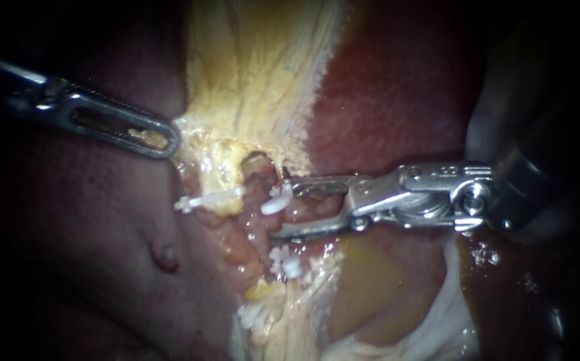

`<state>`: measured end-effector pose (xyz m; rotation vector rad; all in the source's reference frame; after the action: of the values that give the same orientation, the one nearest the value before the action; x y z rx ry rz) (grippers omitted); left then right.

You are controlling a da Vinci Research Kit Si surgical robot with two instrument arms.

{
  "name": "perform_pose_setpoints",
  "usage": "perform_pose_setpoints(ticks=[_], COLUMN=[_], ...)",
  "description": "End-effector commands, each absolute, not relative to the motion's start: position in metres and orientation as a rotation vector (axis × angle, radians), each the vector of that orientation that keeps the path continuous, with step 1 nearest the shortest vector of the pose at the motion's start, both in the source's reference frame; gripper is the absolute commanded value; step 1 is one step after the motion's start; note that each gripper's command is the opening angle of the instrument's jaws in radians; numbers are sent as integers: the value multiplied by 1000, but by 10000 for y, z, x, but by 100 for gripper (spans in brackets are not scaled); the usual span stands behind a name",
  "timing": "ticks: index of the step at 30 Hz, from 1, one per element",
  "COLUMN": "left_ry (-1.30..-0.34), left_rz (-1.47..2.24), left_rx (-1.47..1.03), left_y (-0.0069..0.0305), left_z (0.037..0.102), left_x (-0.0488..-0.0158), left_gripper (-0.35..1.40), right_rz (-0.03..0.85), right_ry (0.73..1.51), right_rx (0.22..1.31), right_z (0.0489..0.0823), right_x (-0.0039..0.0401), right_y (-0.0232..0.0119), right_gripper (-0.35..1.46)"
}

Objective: Going back third clip right tube

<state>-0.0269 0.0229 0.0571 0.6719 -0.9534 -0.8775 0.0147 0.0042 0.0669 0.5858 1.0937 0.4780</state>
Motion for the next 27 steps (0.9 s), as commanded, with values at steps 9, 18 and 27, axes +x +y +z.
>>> perform_pose_setpoints(ticks=[9,18,27], left_ry=[-953,-953,-953], left_rz=[-877,-877,-877], left_rx=[672,672,672], left_y=[229,229,229], left_z=[571,572,572], left_x=[-268,-268,-269], left_gripper=[-35,-35,-35], right_rz=[351,275,260], right_ry=[1126,1146,1149], right_rx=[524,489,469], right_z=[653,628,612], right_x=[114,80,60], right_y=[46,52,61], right_gripper=[50,50,50])
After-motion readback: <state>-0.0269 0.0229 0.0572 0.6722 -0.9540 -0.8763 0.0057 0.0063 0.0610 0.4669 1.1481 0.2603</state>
